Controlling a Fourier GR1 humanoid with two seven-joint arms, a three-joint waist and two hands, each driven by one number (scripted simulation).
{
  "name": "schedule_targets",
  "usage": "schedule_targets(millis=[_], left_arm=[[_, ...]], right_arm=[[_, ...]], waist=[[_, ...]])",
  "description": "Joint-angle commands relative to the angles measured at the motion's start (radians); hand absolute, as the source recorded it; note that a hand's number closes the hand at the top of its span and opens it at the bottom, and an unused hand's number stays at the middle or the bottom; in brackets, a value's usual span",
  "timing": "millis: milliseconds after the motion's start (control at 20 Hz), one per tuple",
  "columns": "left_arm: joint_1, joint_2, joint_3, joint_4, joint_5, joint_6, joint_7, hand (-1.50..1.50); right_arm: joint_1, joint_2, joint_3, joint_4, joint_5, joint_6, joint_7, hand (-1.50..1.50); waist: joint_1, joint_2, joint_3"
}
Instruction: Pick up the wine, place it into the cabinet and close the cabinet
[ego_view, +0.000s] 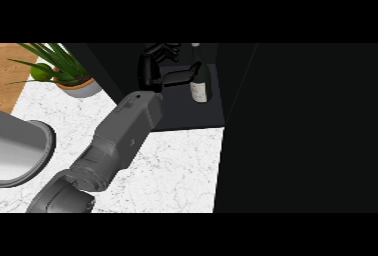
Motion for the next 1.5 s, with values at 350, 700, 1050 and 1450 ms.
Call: schedule_targets(millis=[350,700,1050,1450], left_arm=[[-0.004,0.02,-0.021,0.057,-0.054,0.073,0.02,-1.5],[0.066,0.022,-0.017,0.059,-0.061,0.087,-0.052,-1.5],[0.086,0.016,0.004,0.039,-0.055,0.067,-0.099,-1.5],[0.069,0.002,0.002,0.035,-0.068,0.024,-0.106,-1.5]], right_arm=[[-0.003,-0.001,-0.03,-0.054,-0.041,-0.012,0.029,-1.5],[-0.023,0.002,-0.014,-0.011,-0.029,0.002,0.008,-1.5],[0.039,-0.009,-0.007,-0.007,-0.034,0.046,-0.054,-1.5],[-0.02,0.01,0.003,-0.02,-0.025,0.008,0.003,-1.5]], waist=[[0.0,0.005,-0.004],[-0.004,0.012,-0.005],[-0.005,0.01,-0.004],[-0.003,0.01,-0.005]])
